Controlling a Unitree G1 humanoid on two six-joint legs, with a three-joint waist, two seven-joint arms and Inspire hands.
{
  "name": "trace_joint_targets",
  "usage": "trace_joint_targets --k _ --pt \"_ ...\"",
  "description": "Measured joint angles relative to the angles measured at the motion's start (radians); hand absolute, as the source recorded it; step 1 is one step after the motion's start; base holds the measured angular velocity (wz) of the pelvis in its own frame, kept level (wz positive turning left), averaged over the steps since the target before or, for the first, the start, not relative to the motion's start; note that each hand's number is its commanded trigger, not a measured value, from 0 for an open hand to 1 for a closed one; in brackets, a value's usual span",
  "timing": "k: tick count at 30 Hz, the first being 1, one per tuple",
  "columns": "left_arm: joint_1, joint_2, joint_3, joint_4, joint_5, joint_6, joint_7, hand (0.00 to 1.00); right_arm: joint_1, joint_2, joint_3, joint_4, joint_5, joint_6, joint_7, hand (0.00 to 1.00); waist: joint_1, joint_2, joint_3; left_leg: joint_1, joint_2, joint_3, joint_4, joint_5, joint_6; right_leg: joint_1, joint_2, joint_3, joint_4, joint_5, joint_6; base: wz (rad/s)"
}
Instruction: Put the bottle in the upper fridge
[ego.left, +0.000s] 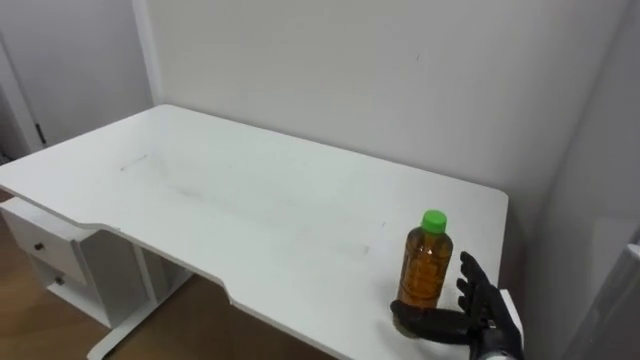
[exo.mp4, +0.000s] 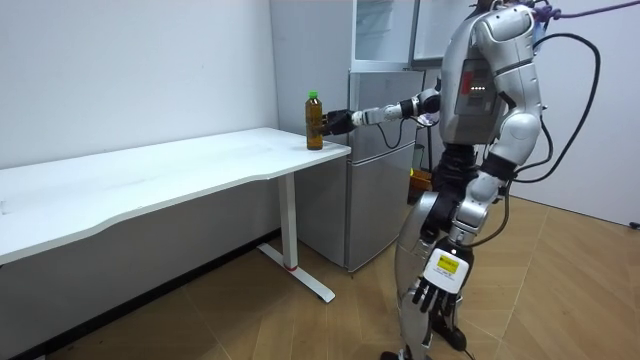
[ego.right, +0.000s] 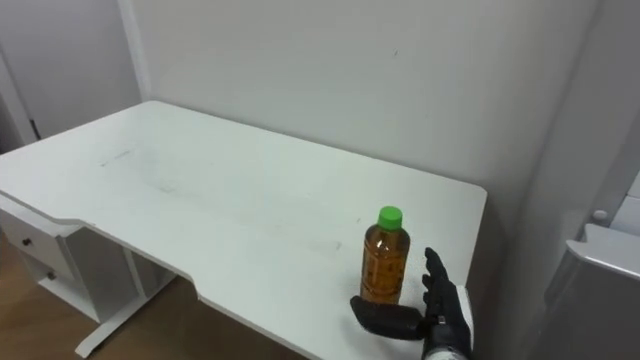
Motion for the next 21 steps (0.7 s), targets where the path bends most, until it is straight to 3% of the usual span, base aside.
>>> trace_joint_targets --k 12,16,21 --pt "0.003 0.002 -0.021 0.002 -0.044 -0.004 0.003 0.00 -0.055 0.000 -0.001 0.091 -0.001 0.000 -0.042 0.00 0.001 -0.008 -0.0002 -0.039 -0.004 -0.003 0.016 0.006 0.006 -0.037 -0.011 -0.009 0.022 0.000 0.000 0.01" --pt "-0.004 0.003 -0.023 0.003 -0.077 -0.023 0.001 0.00 -0.118 -0.002 -0.007 0.164 -0.005 -0.002 -0.051 0.00 0.001 -0.007 0.0093 -0.065 -0.012 -0.009 0.021 0.010 0.012 -0.061 -0.018 -0.009 0.037 0.000 0.000 0.04" --pt "-0.008 0.005 -0.040 0.002 -0.077 -0.029 0.000 0.00 -0.133 -0.001 -0.005 0.164 -0.005 -0.007 -0.053 0.00 0.005 -0.007 0.0101 -0.078 -0.014 -0.013 0.024 0.011 0.014 -0.070 -0.020 -0.011 0.037 0.001 0.002 0.02"
